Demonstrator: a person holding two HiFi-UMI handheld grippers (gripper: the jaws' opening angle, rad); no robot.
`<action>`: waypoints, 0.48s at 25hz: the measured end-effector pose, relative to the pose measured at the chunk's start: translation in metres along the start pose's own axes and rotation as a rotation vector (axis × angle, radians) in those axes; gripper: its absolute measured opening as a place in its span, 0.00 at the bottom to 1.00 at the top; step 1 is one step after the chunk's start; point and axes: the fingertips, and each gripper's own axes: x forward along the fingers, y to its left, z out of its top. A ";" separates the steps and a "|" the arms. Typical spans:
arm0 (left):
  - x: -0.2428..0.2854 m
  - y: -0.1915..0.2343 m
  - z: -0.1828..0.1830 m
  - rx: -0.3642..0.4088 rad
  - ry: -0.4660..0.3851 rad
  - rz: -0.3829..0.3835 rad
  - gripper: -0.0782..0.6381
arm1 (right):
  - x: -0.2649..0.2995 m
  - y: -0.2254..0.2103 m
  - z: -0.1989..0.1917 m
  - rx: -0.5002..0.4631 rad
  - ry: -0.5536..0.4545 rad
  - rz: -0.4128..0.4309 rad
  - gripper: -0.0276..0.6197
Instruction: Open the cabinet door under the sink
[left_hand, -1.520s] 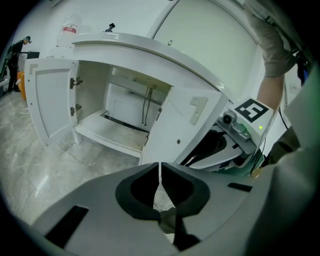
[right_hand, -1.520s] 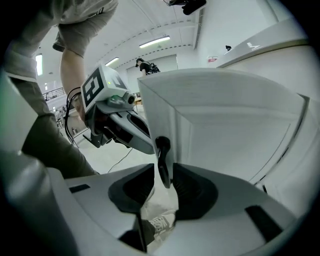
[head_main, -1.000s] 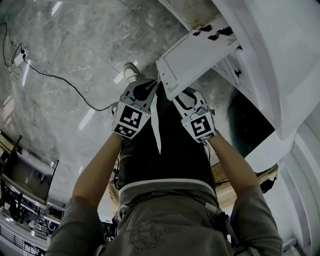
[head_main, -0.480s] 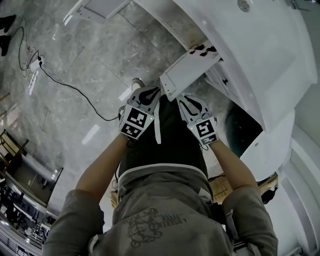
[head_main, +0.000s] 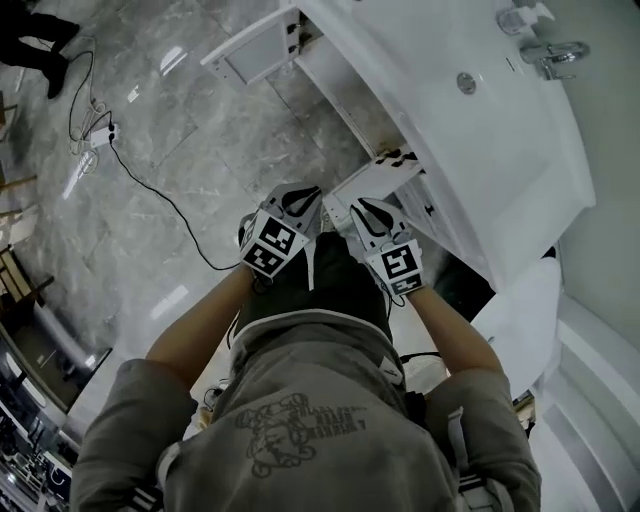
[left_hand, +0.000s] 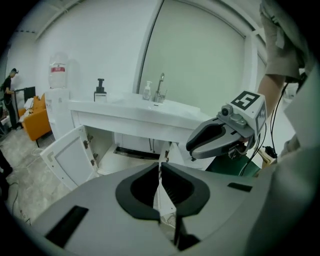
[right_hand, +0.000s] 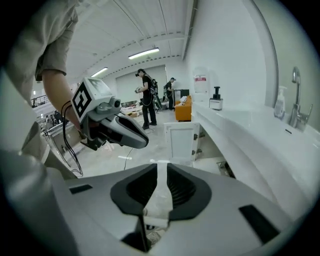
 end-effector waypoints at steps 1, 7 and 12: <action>-0.005 0.008 0.010 0.001 -0.011 0.017 0.15 | 0.002 -0.006 0.017 -0.010 -0.020 -0.010 0.15; -0.045 0.046 0.075 -0.013 -0.114 0.106 0.15 | 0.000 -0.033 0.118 -0.040 -0.143 -0.070 0.14; -0.087 0.071 0.136 -0.007 -0.236 0.181 0.15 | -0.010 -0.040 0.195 -0.063 -0.209 -0.086 0.13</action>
